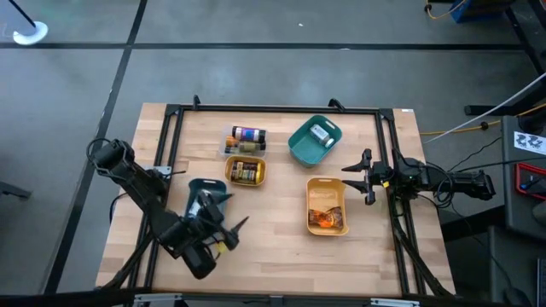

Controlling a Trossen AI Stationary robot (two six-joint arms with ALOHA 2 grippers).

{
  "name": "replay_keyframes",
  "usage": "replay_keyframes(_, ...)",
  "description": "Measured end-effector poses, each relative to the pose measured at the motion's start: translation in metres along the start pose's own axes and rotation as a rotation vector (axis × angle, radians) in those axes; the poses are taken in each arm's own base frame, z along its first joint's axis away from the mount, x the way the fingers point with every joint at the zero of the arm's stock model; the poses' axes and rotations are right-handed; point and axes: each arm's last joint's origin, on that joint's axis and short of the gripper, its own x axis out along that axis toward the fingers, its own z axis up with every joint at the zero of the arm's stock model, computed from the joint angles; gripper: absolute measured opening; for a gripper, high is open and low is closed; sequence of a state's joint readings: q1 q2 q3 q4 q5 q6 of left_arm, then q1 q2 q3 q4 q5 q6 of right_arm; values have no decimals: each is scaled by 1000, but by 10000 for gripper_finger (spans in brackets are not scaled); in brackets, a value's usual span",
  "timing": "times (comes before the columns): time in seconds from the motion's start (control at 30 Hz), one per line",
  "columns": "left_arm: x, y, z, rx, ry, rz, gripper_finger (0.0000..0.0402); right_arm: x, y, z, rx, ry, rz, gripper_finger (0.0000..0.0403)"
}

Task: Sort spices by type
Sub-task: Return to Home Position

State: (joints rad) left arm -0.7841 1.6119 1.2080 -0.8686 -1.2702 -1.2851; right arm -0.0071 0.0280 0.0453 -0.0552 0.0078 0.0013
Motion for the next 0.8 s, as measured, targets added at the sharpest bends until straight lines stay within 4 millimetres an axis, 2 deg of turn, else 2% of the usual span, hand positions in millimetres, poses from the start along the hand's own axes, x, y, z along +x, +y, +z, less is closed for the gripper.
replay_keyframes(0.1, 5, -13, 10, 153, -94, 5, 389, 0, 0, 0, 0, 0, 0, 189)
replay_keyframes(0.23, 21, -23, 30, 238, -93, -17, 389, 0, 0, 0, 0, 0, 0, 189)
replay_keyframes(0.37, 47, -31, 53, 284, -41, -216, 389, 0, 0, 0, 0, 1, 0, 189)
replay_keyframes(0.5, 70, -33, 76, 336, -102, -433, 389, 0, 0, 0, 0, 0, 0, 189)
replay_keyframes(0.57, 80, -24, 89, 336, -122, -505, 389, 0, 0, 0, 0, 0, 0, 189)
replay_keyframes(0.63, 86, -7, 106, 307, -116, -539, 389, 0, 0, 0, 0, 0, 0, 189)
replay_keyframes(0.73, 87, 32, 135, 227, -88, -578, 389, 0, 0, 0, 0, 0, 0, 189)
replay_keyframes(0.8, 78, 61, 154, 184, -85, -622, 389, 0, 0, 0, 0, 0, 0, 189)
